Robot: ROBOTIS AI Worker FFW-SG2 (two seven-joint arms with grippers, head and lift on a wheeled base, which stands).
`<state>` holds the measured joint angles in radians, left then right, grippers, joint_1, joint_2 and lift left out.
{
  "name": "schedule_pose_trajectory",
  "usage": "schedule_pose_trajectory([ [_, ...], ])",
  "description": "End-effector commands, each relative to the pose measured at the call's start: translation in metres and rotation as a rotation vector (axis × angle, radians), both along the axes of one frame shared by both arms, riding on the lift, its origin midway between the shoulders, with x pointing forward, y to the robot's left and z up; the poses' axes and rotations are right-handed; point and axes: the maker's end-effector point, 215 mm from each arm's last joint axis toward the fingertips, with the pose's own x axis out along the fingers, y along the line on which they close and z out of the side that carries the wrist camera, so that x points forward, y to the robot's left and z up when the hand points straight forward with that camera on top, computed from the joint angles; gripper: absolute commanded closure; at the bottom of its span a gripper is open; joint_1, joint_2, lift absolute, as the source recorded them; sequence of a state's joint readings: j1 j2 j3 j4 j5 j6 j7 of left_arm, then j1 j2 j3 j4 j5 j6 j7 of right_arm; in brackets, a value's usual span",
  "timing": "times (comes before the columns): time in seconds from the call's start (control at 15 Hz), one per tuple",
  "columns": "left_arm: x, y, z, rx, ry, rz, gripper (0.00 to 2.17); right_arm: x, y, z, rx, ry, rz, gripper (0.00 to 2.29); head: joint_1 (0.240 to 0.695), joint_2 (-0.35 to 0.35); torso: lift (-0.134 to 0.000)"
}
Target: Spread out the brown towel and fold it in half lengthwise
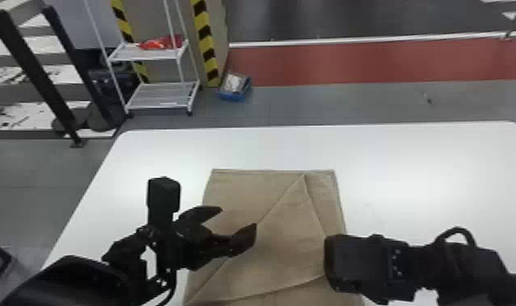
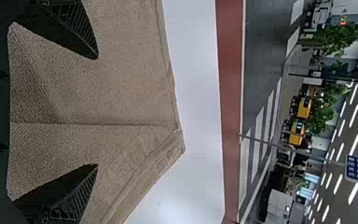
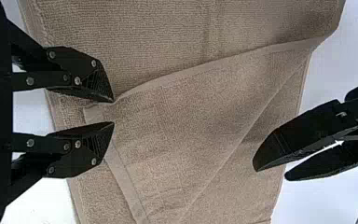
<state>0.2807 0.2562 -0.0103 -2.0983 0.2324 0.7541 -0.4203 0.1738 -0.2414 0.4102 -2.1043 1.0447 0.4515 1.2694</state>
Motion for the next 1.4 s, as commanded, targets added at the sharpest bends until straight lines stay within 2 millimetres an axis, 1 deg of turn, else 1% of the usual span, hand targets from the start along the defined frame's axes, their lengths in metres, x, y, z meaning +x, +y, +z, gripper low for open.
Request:
schedule_pose_trajectory([
  [0.0, 0.0, 0.001, -0.001, 0.001, 0.001, 0.002, 0.06, 0.001, -0.002, 0.0, -0.001, 0.002, -0.007, 0.88, 0.695, 0.127, -0.125],
  [0.6, -0.001, 0.002, -0.002, 0.001, 0.002, 0.003, 0.06, 0.002, -0.008, 0.0, -0.017, 0.022, -0.023, 0.88, 0.695, 0.121, -0.125],
  [0.67, -0.001, 0.002, -0.002, 0.001, 0.004, 0.003, 0.06, 0.003, -0.01, -0.001, -0.022, 0.02, -0.029, 0.91, 0.695, 0.12, -0.125],
  [0.73, -0.001, 0.002, -0.002, 0.0, 0.003, 0.004, 0.06, 0.003, -0.009, -0.001, -0.022, 0.02, -0.026, 1.08, 0.695, 0.118, -0.125],
  [0.87, 0.0, 0.002, -0.004, 0.0, 0.003, 0.005, 0.06, 0.002, -0.01, -0.003, -0.023, 0.028, -0.026, 1.25, 0.695, 0.116, -0.125],
  [0.93, 0.001, 0.003, -0.004, 0.002, 0.002, 0.007, 0.06, 0.002, -0.009, -0.003, -0.018, 0.032, -0.029, 1.39, 0.695, 0.116, -0.125],
  [1.0, 0.001, 0.005, -0.005, 0.003, 0.002, 0.01, 0.06, 0.005, -0.011, -0.001, -0.01, 0.029, -0.041, 1.39, 0.695, 0.117, -0.125],
  [1.13, 0.002, 0.009, -0.003, 0.002, -0.003, 0.016, 0.07, 0.012, -0.016, 0.015, 0.035, 0.002, -0.067, 1.39, 0.695, 0.117, -0.125],
  [1.27, 0.004, 0.012, 0.0, -0.002, -0.008, 0.02, 0.07, 0.021, -0.019, 0.043, 0.101, -0.044, -0.095, 1.39, 0.695, 0.115, -0.125],
  [1.33, 0.006, 0.013, 0.002, -0.001, -0.016, 0.02, 0.07, 0.023, -0.021, 0.053, 0.122, -0.059, -0.107, 1.39, 0.695, 0.115, -0.125],
])
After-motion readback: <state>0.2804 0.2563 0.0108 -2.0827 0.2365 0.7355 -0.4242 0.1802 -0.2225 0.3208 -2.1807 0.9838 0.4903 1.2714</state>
